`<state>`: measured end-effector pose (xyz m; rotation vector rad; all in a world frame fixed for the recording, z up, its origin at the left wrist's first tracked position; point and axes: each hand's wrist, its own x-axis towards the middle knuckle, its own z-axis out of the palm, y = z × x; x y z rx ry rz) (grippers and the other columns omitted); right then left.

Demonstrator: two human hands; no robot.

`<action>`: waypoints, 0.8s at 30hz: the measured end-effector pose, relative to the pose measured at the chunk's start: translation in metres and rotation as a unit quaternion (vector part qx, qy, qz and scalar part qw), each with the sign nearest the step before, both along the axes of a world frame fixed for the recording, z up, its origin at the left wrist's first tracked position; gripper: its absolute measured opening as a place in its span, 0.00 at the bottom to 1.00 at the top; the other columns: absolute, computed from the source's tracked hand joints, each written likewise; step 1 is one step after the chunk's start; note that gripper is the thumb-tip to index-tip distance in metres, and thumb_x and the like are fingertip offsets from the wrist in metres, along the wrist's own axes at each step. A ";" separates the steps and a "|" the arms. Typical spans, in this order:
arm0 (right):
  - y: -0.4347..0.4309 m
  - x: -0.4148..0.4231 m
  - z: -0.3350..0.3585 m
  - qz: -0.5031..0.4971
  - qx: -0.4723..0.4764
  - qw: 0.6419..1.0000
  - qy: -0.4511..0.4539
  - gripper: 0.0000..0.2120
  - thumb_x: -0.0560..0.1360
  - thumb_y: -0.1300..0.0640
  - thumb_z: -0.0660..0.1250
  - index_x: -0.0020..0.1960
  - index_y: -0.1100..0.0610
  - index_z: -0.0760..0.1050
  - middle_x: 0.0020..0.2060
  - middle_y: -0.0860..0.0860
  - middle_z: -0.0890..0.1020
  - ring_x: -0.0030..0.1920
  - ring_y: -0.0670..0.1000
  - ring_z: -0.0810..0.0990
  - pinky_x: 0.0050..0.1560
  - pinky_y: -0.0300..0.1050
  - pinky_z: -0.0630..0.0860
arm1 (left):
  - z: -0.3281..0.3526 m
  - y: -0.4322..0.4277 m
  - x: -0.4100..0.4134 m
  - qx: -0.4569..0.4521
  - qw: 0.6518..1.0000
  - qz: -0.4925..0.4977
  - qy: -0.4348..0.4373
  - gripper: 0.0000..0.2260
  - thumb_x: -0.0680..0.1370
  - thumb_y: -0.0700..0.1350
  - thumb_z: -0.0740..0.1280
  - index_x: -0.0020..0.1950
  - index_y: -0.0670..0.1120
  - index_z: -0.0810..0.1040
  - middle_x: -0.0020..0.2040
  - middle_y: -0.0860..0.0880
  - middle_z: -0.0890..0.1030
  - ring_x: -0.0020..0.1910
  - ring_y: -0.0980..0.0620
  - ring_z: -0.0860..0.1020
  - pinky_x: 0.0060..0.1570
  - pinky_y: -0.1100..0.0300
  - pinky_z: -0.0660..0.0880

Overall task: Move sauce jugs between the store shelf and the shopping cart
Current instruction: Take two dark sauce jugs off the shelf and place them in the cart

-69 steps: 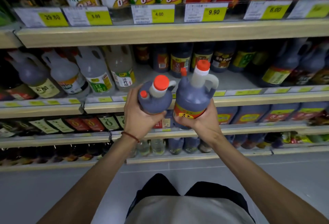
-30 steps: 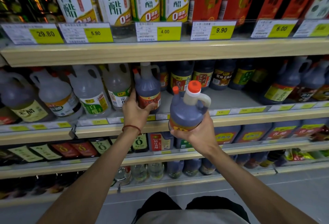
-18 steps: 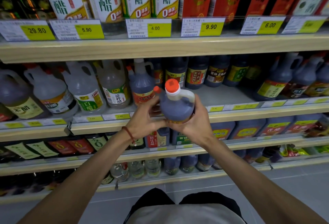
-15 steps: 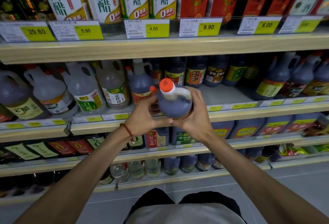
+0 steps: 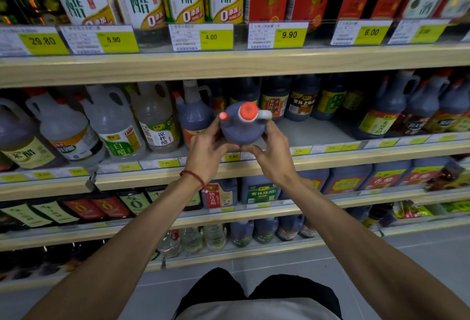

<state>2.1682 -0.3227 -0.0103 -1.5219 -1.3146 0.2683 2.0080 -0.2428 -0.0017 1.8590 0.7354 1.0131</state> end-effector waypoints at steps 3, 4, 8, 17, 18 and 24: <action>0.003 0.004 -0.002 -0.003 -0.010 1.000 -0.004 0.29 0.75 0.62 0.77 0.73 0.58 0.71 0.66 0.49 0.81 0.67 0.48 0.78 0.66 0.48 0.76 | -0.006 0.006 0.004 0.014 1.000 0.007 0.017 0.29 0.74 0.42 0.73 0.74 0.55 0.70 0.62 0.52 0.83 0.63 0.52 0.81 0.61 0.43 0.79; 0.003 0.005 -0.004 -0.003 -0.008 1.000 -0.001 0.28 0.75 0.62 0.76 0.73 0.57 0.71 0.65 0.48 0.81 0.66 0.47 0.79 0.65 0.49 0.77 | -0.009 0.007 0.006 0.024 0.999 0.011 0.026 0.30 0.75 0.44 0.73 0.75 0.55 0.70 0.62 0.51 0.83 0.63 0.51 0.81 0.61 0.44 0.79; 0.006 0.006 -0.016 -0.051 -0.004 0.999 0.006 0.27 0.76 0.64 0.74 0.72 0.53 0.73 0.57 0.45 0.86 0.59 0.44 0.83 0.58 0.46 0.82 | -0.018 0.012 0.018 0.051 0.998 0.012 0.042 0.28 0.77 0.37 0.72 0.76 0.45 0.68 0.64 0.47 0.82 0.64 0.51 0.80 0.62 0.48 0.79; 0.024 0.002 -0.025 -0.083 -0.023 0.995 0.043 0.25 0.73 0.65 0.76 0.69 0.56 0.76 0.51 0.48 0.88 0.52 0.47 0.86 0.52 0.50 0.83 | -0.029 0.030 0.031 0.050 0.994 0.016 0.094 0.33 0.77 0.34 0.71 0.79 0.45 0.63 0.70 0.45 0.77 0.69 0.48 0.75 0.69 0.49 0.74; 0.026 0.002 -0.026 -0.087 -0.031 0.995 0.046 0.25 0.73 0.64 0.77 0.68 0.56 0.76 0.52 0.49 0.88 0.53 0.47 0.85 0.54 0.51 0.83 | -0.030 0.031 0.032 0.054 0.993 0.019 0.101 0.33 0.77 0.35 0.71 0.80 0.45 0.63 0.70 0.45 0.77 0.70 0.48 0.75 0.69 0.49 0.73; 0.043 0.002 -0.019 -0.110 -0.050 0.985 0.123 0.20 0.75 0.65 0.77 0.64 0.61 0.76 0.50 0.47 0.85 0.55 0.46 0.84 0.61 0.53 0.82 | -0.031 0.043 0.036 0.074 0.977 0.141 0.142 0.21 0.81 0.47 0.64 0.74 0.44 0.73 0.58 0.40 0.83 0.58 0.41 0.81 0.58 0.48 0.79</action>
